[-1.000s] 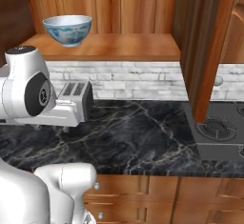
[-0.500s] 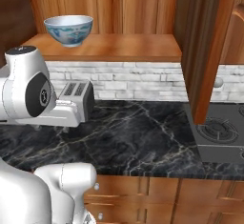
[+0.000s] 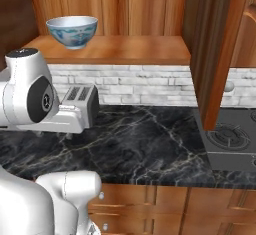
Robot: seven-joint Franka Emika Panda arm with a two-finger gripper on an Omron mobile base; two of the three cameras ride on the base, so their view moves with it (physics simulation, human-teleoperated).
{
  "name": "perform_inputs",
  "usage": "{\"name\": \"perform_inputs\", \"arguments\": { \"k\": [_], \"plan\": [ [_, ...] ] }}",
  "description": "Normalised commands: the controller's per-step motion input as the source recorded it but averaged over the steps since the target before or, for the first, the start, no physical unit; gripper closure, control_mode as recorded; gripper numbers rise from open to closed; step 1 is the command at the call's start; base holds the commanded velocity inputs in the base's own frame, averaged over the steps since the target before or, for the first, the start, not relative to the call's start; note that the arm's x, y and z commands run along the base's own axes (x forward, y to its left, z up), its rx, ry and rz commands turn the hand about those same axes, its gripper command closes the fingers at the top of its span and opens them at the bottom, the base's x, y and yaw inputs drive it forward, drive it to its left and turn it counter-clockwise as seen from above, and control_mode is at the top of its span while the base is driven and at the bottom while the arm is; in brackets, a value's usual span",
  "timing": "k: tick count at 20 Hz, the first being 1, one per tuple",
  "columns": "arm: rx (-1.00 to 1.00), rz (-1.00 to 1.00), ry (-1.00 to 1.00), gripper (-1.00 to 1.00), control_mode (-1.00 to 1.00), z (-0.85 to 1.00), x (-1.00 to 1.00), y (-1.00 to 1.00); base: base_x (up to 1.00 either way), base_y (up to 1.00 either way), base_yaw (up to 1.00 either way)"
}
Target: Pick up the bowls from the cabinet and place each bowl in front of a stool on the dining counter.
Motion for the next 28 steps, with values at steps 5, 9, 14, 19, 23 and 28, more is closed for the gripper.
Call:
{"name": "perform_inputs", "arguments": {
  "k": [5,9,14,19,23,28],
  "plan": [
    [0.25,-0.07,-0.03,-1.0,-1.0,0.07,0.0,-0.01,0.0,0.0,0.0],
    [0.31,-0.29,0.05,-1.0,-1.0,0.29,0.0,0.0,0.0,0.0,0.0],
    [0.33,-0.45,0.14,-1.0,-1.0,0.74,0.16,0.02,0.0,0.0,0.0],
    [0.26,-0.6,0.11,-1.0,-1.0,0.76,0.07,0.19,0.0,0.0,0.0],
    [0.11,-0.55,-0.1,-1.0,-1.0,0.26,0.0,0.04,0.0,0.0,0.0],
    [0.33,-0.53,-0.3,-1.0,-1.0,0.1,0.06,0.0,0.0,0.0,0.0]
  ]
}}
